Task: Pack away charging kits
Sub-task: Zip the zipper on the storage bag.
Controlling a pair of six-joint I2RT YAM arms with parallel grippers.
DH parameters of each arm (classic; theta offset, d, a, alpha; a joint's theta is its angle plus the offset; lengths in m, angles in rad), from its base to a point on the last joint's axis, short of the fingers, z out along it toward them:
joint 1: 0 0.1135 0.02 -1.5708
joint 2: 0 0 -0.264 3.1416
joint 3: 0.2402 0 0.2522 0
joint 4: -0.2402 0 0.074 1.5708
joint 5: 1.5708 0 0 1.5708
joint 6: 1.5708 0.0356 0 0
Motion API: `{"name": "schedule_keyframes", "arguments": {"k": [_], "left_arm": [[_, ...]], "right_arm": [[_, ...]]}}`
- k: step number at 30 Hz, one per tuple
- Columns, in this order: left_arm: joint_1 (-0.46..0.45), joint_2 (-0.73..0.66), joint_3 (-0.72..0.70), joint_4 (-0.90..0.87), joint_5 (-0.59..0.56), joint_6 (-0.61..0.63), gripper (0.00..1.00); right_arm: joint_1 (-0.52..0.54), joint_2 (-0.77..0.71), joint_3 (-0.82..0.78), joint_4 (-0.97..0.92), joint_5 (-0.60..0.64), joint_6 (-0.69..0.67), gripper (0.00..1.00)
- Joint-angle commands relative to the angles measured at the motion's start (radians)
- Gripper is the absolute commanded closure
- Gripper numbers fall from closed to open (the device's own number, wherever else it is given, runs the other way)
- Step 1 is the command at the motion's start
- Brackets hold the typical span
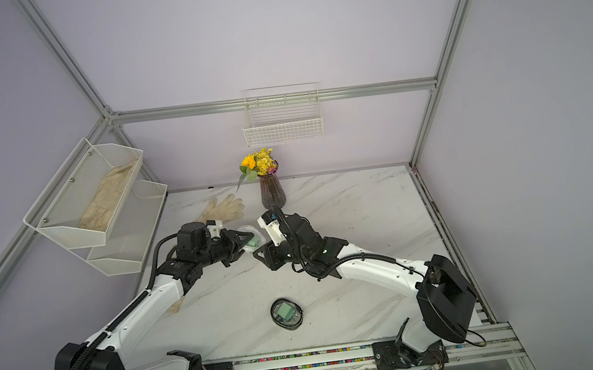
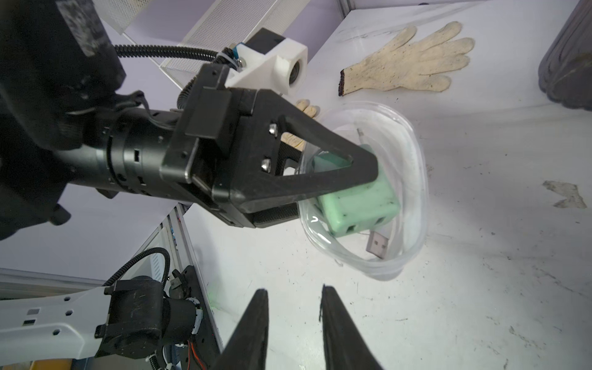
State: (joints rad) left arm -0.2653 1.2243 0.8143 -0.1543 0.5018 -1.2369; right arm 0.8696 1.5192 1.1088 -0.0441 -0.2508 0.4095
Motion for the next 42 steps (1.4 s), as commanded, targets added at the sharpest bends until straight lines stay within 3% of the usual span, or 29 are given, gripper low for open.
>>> {"name": "schedule_keyframes", "arguments": {"k": [1,30,42], "left_arm": [[-0.014,-0.037,0.124,-0.011,-0.009,-0.031,0.73],[-0.041,-0.065,0.14,-0.026,0.012,-0.043,0.73],[-0.045,-0.076,0.13,-0.004,0.008,-0.062,0.73]], "right_arm": [[0.005,0.002,0.004,0.062,0.032,-0.024,0.68],[0.003,0.053,0.047,0.093,0.117,-0.057,0.64],[0.002,0.106,0.083,0.168,0.065,-0.03,0.79]]}}
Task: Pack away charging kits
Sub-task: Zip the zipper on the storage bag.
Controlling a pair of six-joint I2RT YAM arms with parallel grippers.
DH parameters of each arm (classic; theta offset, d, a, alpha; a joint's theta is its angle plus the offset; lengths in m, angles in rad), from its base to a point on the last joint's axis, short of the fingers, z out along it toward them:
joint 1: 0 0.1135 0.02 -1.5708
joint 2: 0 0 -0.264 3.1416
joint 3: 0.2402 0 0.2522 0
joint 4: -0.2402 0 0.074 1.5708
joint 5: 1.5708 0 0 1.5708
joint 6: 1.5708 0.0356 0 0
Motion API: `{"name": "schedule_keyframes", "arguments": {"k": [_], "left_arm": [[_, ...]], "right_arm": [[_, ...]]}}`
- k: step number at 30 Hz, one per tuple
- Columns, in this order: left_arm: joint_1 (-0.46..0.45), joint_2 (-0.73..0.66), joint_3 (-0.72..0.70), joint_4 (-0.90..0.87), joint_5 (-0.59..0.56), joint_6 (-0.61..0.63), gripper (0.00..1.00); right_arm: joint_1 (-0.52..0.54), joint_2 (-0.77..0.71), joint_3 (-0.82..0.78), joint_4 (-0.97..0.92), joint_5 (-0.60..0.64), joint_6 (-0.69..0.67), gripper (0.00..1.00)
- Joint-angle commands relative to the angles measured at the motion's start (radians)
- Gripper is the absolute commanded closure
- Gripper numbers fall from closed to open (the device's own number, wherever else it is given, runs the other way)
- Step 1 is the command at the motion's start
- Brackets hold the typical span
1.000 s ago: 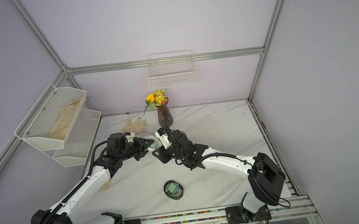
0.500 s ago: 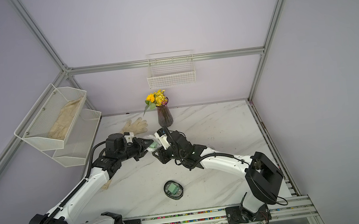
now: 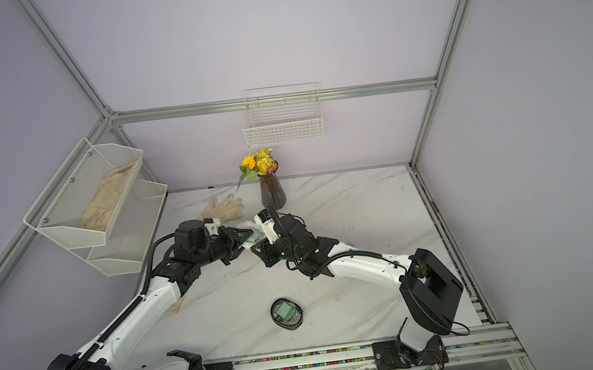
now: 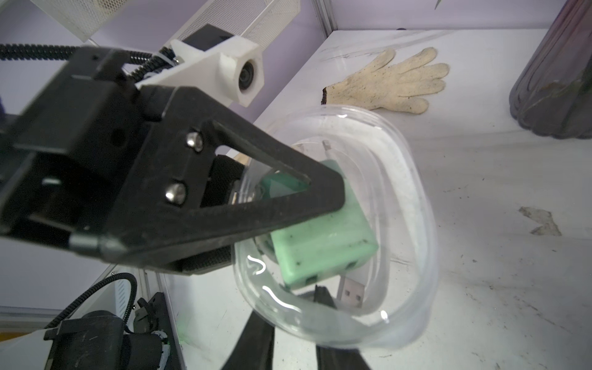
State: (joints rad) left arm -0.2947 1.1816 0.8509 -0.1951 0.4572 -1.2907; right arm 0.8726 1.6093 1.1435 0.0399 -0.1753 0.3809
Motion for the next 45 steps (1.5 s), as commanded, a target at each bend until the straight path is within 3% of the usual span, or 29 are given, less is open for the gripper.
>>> {"name": "schedule_keyframes", "arguments": {"k": [1,8,19,23,30,37,45], "left_arm": [[-0.015,-0.033,0.094,0.037,0.052,-0.008,0.73],[-0.015,-0.031,0.094,0.025,0.04,0.002,0.73],[-0.014,-0.037,0.123,-0.038,-0.032,0.088,0.79],[-0.012,-0.033,0.137,-0.056,-0.058,0.125,0.86],[-0.001,-0.02,0.129,-0.015,-0.072,0.141,0.89],[0.002,-0.02,0.159,-0.06,-0.091,0.209,0.89],[0.006,-0.022,0.187,-0.118,-0.095,0.282,0.92]], "right_arm": [[-0.001,0.017,0.049,0.077,-0.007,0.0,0.82],[0.0,-0.036,0.026,-0.011,0.089,-0.004,1.0],[-0.001,-0.084,0.019,-0.189,0.198,-0.097,1.0],[0.0,-0.076,0.029,-0.238,0.167,-0.149,1.0],[-0.001,-0.061,0.031,-0.266,0.018,-0.187,1.0],[0.0,-0.058,0.032,-0.281,-0.003,-0.18,1.0],[0.0,-0.017,0.089,-0.4,0.071,-0.249,1.0]]}}
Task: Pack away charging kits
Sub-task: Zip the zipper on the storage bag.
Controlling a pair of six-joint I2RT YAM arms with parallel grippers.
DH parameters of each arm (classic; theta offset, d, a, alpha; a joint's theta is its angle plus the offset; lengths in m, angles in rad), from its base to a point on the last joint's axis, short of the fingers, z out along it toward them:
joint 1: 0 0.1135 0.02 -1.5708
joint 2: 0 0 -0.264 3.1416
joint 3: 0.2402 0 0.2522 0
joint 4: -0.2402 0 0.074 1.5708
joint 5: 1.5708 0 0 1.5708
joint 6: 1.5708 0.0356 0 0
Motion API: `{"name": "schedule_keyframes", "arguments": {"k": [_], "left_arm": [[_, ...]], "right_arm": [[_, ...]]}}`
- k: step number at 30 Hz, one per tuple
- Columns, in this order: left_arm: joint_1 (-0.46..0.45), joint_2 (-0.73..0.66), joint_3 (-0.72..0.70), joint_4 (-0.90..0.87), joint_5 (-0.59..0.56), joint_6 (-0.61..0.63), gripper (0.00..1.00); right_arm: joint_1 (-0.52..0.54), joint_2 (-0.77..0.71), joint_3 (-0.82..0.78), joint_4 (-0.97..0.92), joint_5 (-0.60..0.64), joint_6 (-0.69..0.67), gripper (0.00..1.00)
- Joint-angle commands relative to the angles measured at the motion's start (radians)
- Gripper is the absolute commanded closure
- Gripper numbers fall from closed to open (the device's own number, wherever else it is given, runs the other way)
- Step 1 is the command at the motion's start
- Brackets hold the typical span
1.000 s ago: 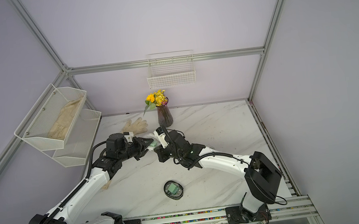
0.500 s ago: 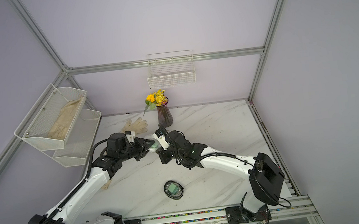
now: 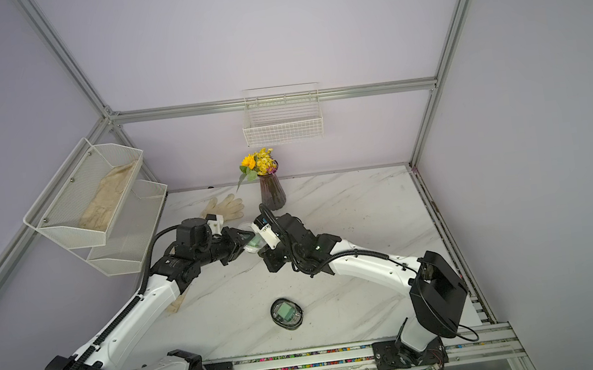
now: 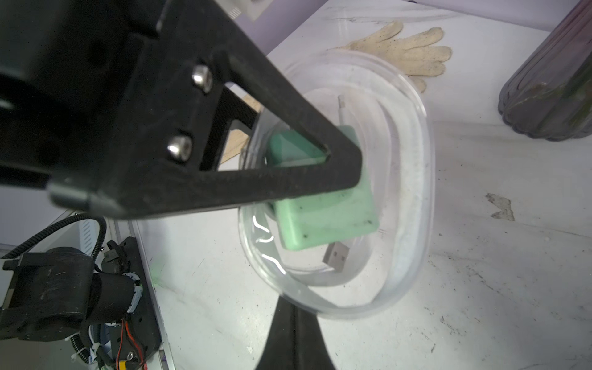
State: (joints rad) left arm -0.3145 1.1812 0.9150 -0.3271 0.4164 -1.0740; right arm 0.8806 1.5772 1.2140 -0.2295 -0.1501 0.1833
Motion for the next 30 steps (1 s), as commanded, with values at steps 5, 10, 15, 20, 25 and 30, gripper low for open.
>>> {"name": "schedule_keyframes", "arguments": {"k": [5,10,15,20,25,30], "left_arm": [[0.056,-0.005,0.116,0.069,0.044,0.086,0.98],[0.117,0.03,0.134,0.096,0.215,0.15,1.0],[0.16,0.092,0.173,0.093,0.441,0.229,1.0],[0.184,0.114,0.195,0.03,0.564,0.359,1.0],[0.184,0.138,0.192,-0.043,0.655,0.471,1.0],[0.184,0.152,0.133,-0.027,0.742,0.506,1.0]], "right_arm": [[-0.012,-0.005,0.003,-0.149,0.058,-0.087,1.0],[-0.025,-0.019,0.001,-0.172,0.026,-0.133,1.0],[-0.048,-0.022,0.028,-0.225,0.052,-0.183,1.0],[-0.075,-0.022,0.084,-0.312,0.106,-0.246,1.0],[-0.082,-0.045,0.126,-0.335,0.131,-0.265,1.0],[-0.083,-0.062,0.17,-0.35,0.207,-0.317,1.0]]}}
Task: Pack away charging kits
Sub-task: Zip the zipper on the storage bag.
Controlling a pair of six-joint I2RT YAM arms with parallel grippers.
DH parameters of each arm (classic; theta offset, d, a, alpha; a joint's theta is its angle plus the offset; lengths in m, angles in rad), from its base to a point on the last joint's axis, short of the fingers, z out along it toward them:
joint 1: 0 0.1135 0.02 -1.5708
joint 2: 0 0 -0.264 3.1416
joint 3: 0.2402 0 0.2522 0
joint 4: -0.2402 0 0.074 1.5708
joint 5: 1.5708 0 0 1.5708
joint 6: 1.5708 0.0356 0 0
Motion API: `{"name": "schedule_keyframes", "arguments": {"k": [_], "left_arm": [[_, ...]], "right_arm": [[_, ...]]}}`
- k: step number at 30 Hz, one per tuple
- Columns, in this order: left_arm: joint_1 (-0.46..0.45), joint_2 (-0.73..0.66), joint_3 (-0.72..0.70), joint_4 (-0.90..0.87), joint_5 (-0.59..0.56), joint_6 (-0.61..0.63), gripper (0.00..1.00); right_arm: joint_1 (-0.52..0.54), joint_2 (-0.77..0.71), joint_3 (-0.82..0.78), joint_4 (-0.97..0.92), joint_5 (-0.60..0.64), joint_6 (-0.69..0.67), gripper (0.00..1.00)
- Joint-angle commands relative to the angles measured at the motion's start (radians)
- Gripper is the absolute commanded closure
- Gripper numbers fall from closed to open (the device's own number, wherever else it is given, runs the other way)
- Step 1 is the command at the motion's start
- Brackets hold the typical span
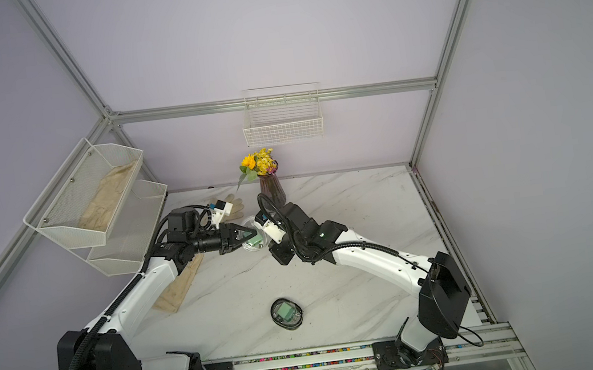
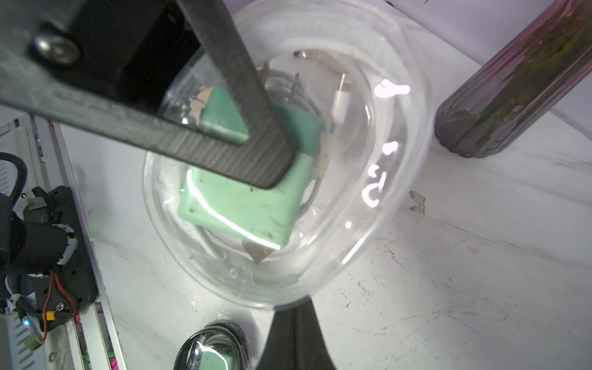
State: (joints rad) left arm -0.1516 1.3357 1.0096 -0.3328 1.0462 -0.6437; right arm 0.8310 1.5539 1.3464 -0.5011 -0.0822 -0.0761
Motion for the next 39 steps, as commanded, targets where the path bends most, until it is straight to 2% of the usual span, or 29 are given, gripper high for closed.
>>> {"name": "schedule_keyframes", "arguments": {"k": [1,7,10,16,22,27,31,33,35,37,39], "left_arm": [[0.021,-0.003,0.026,-0.017,0.125,0.081,1.0],[0.002,-0.018,-0.026,0.006,0.212,0.132,1.0],[-0.032,-0.024,-0.032,0.005,0.236,0.155,1.0],[-0.143,-0.057,-0.045,0.007,0.224,0.194,1.0],[-0.201,-0.083,-0.068,0.008,0.203,0.205,1.0],[-0.254,-0.104,-0.051,0.009,0.176,0.215,1.0],[-0.29,-0.112,-0.022,-0.006,0.155,0.222,1.0],[-0.312,-0.112,-0.003,-0.043,0.14,0.249,1.0],[-0.336,-0.106,0.017,-0.087,0.124,0.282,1.0],[-0.359,-0.101,0.027,-0.1,0.118,0.298,1.0],[-0.382,-0.095,0.039,-0.11,0.102,0.305,1.0]], "right_arm": [[-0.036,-0.039,0.05,-0.08,0.146,-0.067,1.0],[-0.047,-0.028,0.116,-0.073,0.175,-0.132,1.0],[-0.064,-0.019,0.149,-0.055,0.152,-0.165,1.0],[-0.091,0.014,0.232,-0.043,0.104,-0.204,1.0],[-0.093,0.024,0.294,-0.03,-0.019,-0.215,1.0],[-0.093,0.034,0.319,-0.074,-0.216,-0.149,1.0],[-0.112,-0.075,0.21,-0.078,-0.212,-0.06,1.0],[-0.167,-0.156,0.15,-0.08,-0.222,0.0,0.64],[-0.223,-0.243,0.098,-0.085,-0.261,0.041,0.4],[-0.258,-0.286,0.076,-0.105,-0.326,0.065,0.28],[-0.286,-0.298,0.071,-0.12,-0.396,0.095,0.24]]}}
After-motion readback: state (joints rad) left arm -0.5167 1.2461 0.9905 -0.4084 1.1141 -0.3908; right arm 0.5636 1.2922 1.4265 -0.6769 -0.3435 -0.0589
